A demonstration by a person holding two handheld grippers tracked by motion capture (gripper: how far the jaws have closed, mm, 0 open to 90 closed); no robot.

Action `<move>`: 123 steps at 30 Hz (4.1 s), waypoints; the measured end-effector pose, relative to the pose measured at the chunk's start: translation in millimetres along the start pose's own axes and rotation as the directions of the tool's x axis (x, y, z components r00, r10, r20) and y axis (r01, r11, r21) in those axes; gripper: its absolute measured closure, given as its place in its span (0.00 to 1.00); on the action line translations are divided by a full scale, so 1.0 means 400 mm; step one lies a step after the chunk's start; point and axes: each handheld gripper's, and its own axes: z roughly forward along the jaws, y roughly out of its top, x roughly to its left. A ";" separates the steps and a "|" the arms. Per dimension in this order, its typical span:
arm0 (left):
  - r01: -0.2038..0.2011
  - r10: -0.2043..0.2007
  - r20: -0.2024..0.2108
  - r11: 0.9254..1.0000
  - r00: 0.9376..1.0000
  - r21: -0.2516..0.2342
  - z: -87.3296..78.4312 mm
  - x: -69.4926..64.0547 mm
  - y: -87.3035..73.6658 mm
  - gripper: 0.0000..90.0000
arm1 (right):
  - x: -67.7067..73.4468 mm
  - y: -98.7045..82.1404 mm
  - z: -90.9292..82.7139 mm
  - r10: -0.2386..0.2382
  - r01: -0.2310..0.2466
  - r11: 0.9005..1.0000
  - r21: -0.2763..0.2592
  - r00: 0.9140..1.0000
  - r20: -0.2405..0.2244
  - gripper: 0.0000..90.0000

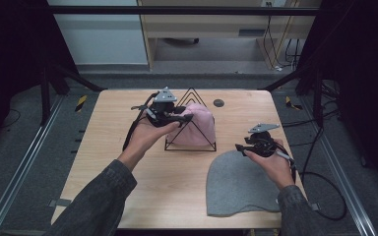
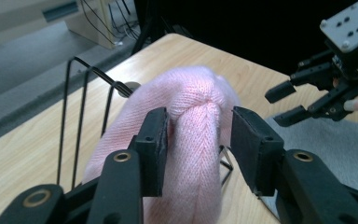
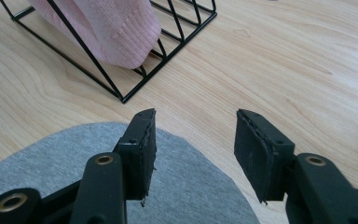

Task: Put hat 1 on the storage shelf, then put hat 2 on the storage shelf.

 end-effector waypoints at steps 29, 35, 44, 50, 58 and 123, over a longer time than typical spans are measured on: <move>0.033 -0.032 -0.042 0.999 0.999 0.018 -0.061 -0.029 -0.032 0.25 | -0.006 -0.037 -0.014 0.043 -0.045 0.994 0.097 0.999 0.015 0.33; 0.064 -0.060 -0.053 0.995 0.997 0.079 -0.110 -0.033 -0.122 0.12 | -0.011 -0.047 -0.018 0.074 -0.075 0.989 0.125 0.997 0.012 0.26; 0.093 -0.081 -0.084 0.986 0.993 0.141 -0.163 -0.036 -0.330 0.10 | -0.025 -0.062 -0.032 0.083 -0.088 0.984 0.158 0.996 0.038 0.36; 0.093 -0.074 -0.087 0.969 0.993 0.231 -0.157 -0.033 -0.399 0.09 | -0.044 -0.075 -0.032 0.114 -0.121 0.977 0.178 0.992 0.048 0.41; 0.106 -0.069 -0.139 0.956 0.988 0.273 -0.178 -0.026 -0.438 0.09 | -0.066 -0.107 -0.042 0.149 -0.155 0.971 0.181 0.988 0.046 0.49; 0.140 -0.108 -0.114 0.935 0.988 0.327 -0.182 0.004 -0.476 0.10 | 0.081 0.001 -0.126 -0.057 0.062 0.997 0.034 0.988 -0.142 0.95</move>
